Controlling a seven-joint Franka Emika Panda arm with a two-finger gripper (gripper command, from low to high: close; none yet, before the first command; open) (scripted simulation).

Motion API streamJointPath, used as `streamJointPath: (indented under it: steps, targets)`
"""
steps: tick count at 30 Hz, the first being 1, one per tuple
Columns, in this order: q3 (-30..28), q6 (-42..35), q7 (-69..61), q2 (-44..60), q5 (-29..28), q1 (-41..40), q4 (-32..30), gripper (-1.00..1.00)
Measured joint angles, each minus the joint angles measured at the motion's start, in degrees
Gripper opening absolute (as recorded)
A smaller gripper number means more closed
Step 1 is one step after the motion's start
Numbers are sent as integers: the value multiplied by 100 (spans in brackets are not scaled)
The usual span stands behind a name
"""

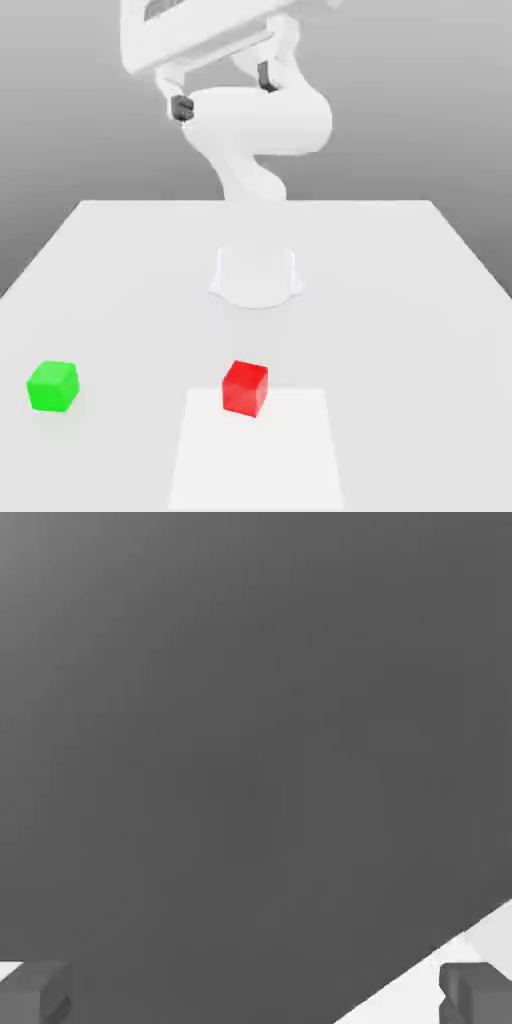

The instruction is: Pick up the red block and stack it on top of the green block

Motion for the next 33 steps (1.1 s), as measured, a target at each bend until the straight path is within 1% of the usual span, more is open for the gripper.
streamJointPath:
  steps: [11,19,25,29,33]
  targets:
    - [606,667,2179,920,344,-438,-834,0]
    - [1140,1184,3947,1545,366,-792,-1453,0]
    - [1544,1591,5425,1985,186,-1100,-1928,0]
    - [1810,1865,6517,2260,-81,-1355,-2249,0]
    - [1931,2117,7018,2555,-372,-1541,-2295,0]
